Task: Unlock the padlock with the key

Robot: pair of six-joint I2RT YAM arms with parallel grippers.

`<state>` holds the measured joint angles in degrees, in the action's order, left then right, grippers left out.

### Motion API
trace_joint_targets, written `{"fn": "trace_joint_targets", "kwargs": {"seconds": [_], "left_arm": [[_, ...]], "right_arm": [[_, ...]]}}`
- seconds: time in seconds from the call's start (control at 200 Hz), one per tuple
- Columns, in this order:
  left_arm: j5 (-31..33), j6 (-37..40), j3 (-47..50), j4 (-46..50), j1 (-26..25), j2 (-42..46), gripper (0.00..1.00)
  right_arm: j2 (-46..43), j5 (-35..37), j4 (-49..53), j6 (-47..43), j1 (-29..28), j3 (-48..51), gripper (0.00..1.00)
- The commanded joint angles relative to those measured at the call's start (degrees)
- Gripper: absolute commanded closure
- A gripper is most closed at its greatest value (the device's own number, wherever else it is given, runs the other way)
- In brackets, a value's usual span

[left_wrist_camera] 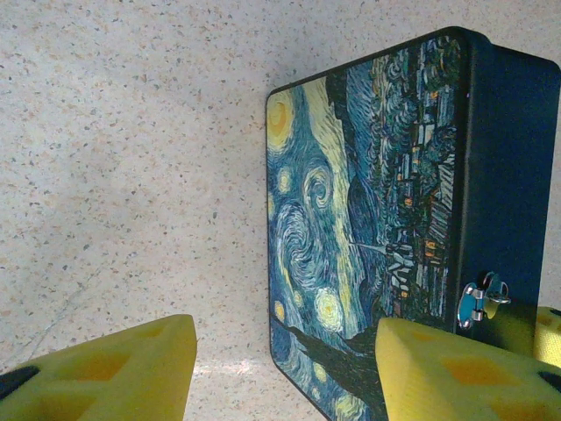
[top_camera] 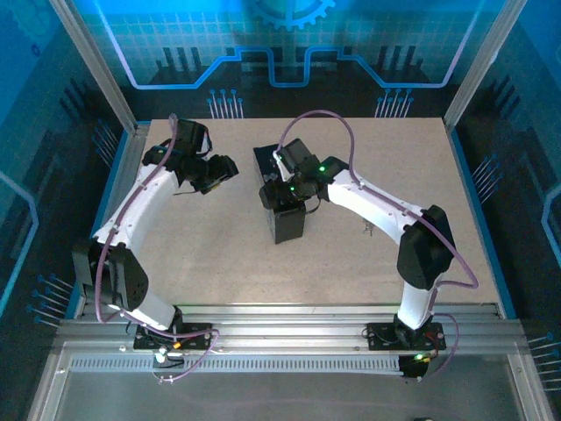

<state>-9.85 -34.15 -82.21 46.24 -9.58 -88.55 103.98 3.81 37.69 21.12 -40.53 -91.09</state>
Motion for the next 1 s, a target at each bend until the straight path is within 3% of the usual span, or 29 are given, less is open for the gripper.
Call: {"fn": "trace_joint_targets", "kwargs": {"seconds": [0.0, 0.18, 0.33, 0.55, 0.785, 0.995], "left_arm": [[0.42, 0.42, 0.83, 0.08, 0.47, 0.35, 0.43], [0.2, 0.4, 0.92, 0.08, 0.45, 0.44, 0.43], [-0.93, 0.14, 0.5, 0.09, 0.05, 0.32, 0.43], [0.21, 1.04, -3.58, 2.14, -5.37, -2.84, 0.43], [3.65, 0.59, -7.95, 2.45, -10.81, -9.7, 0.43], [6.52, -2.44, -11.27, 0.43, -11.77, -16.39, 0.43]], "right_arm": [[-1.01, -4.2, -2.01, 1.5, 1.86, 3.66, 0.1], [-4.62, -11.19, -9.12, 4.35, 4.78, 9.55, 0.15], [-8.89, -22.79, -20.8, 10.63, 9.69, 18.19, 0.15], [-10.78, -38.34, -38.35, 20.62, 19.15, 31.16, 0.13], [-6.54, -45.76, -45.28, 20.6, 25.27, 37.24, 0.11], [-1.88, -49.3, -47.48, 19.85, 27.61, 36.88, 0.09]]}}
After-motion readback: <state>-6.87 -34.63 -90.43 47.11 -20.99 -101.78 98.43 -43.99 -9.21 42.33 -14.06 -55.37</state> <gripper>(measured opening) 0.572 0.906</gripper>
